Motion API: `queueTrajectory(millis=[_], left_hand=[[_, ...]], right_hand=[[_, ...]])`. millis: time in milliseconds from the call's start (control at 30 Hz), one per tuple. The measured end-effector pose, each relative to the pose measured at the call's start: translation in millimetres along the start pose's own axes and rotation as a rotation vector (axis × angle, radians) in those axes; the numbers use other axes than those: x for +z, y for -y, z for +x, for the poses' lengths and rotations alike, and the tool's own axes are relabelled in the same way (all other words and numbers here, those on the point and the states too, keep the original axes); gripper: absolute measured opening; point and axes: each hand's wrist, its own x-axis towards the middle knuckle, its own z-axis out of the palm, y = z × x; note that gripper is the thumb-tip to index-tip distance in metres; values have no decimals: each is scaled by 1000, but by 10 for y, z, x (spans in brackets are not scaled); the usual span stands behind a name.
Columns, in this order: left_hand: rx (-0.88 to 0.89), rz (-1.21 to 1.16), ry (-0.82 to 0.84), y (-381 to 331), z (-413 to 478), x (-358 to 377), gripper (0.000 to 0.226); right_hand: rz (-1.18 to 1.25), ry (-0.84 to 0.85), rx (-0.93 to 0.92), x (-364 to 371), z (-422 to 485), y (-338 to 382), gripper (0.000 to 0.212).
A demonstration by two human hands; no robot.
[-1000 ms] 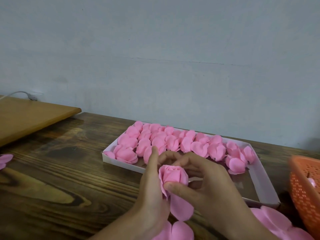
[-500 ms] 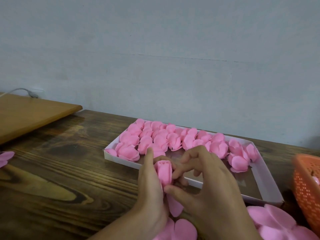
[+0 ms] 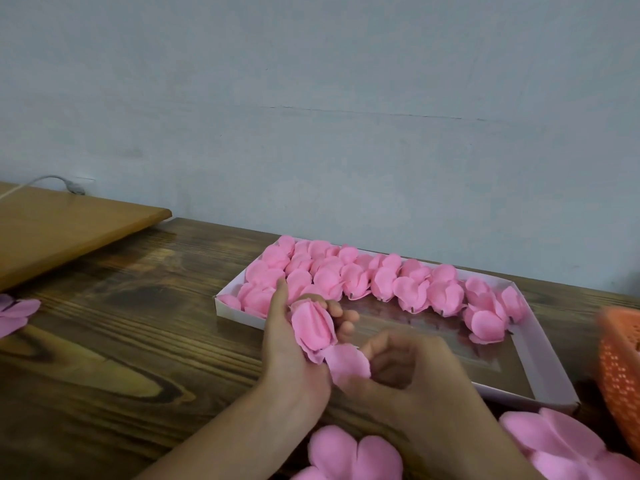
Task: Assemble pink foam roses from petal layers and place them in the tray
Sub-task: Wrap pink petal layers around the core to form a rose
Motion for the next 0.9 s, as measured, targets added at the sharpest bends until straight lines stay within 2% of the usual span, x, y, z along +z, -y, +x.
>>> queueTrajectory(millis=[133,400,700,900], left_hand=[[-5,-111,-103,11,7,152,78],[-33,12,1,40,-96,102,77],[-203,3,-48,41,-92,30,81],[-163,2,-12,94,-86,21,76]], right_hand=[[93,-73,-52,75,-50,26,17],[196,-83,-95,133,-88,41,15],[189,4,-162,144,-88,36,8],[249,-46,-112,147,-92,2,7]])
